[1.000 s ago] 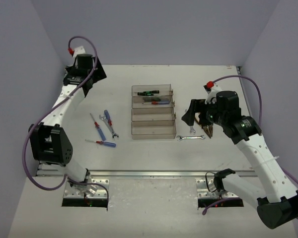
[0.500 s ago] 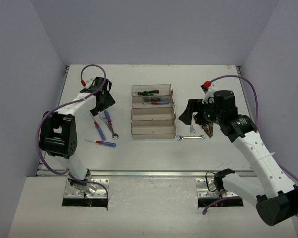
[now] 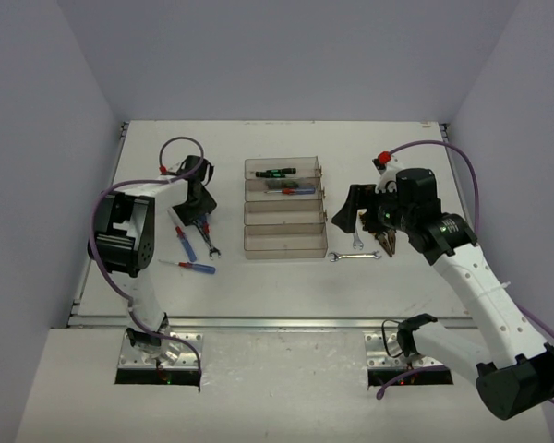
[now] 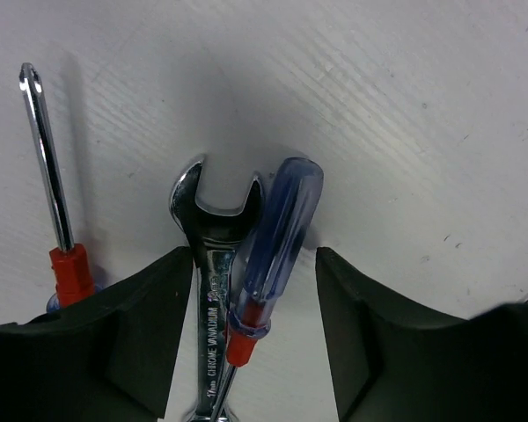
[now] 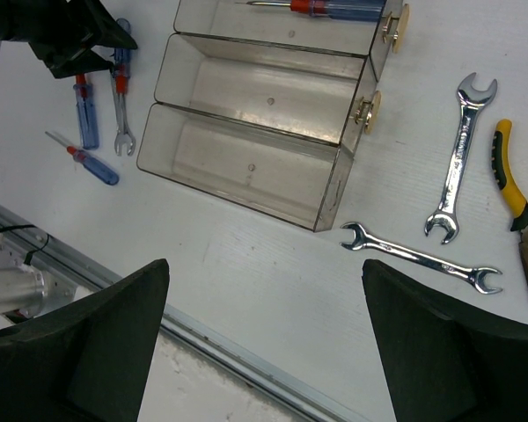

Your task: Sort the tools into containers

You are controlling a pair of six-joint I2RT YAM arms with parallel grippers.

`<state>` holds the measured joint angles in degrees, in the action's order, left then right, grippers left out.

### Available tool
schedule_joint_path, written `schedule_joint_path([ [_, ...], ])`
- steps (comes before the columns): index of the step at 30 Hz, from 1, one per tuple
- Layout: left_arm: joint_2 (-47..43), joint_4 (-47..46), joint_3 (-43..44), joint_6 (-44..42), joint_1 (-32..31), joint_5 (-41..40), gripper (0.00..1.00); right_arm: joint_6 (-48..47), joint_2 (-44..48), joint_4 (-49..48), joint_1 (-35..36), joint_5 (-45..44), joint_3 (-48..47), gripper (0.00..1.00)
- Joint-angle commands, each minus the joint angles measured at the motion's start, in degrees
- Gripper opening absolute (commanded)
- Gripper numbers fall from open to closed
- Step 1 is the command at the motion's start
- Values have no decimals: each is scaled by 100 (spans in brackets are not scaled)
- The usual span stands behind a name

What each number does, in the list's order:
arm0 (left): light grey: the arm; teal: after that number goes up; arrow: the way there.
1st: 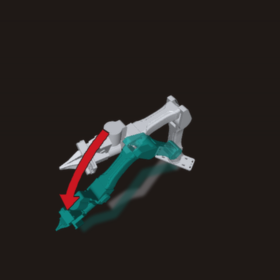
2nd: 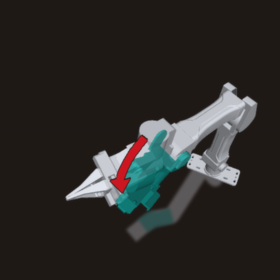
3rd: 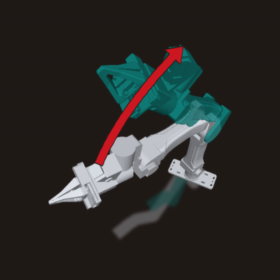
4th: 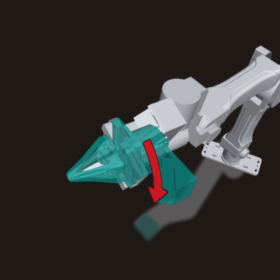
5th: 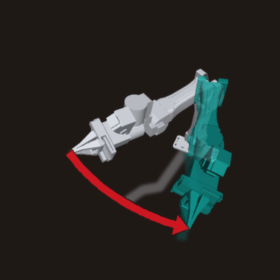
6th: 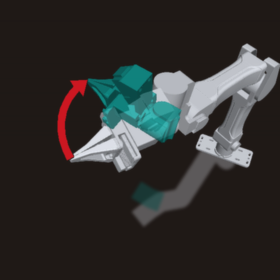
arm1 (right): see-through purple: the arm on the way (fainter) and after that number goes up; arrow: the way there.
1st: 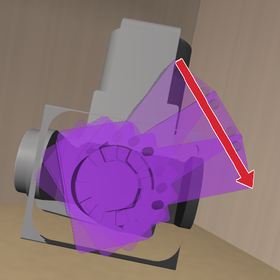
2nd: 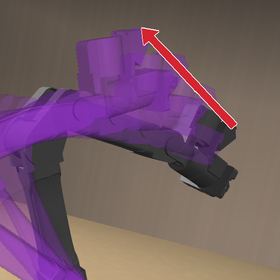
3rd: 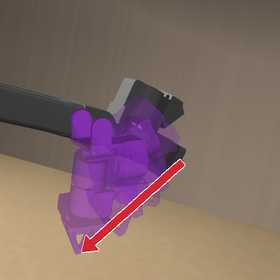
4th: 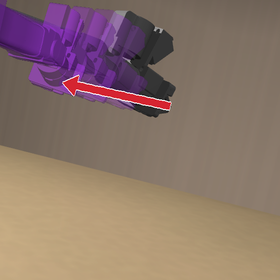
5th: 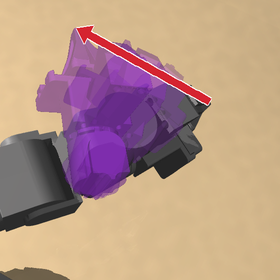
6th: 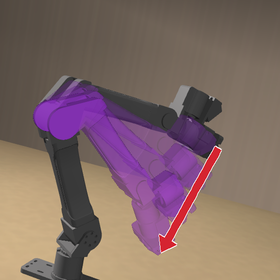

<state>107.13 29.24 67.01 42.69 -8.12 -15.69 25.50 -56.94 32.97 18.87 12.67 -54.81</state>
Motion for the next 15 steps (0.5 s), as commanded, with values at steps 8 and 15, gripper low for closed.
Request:
schedule_joint_path([
  [8, -53, -187, -22, 20, -8, 50, 39, -2, -3, -273, -15, 61, 5, 90],
  [15, -277, -59, 155, -148, -120, -248, 25, 17, -10, -282, -15, 70, 6, 90],
])
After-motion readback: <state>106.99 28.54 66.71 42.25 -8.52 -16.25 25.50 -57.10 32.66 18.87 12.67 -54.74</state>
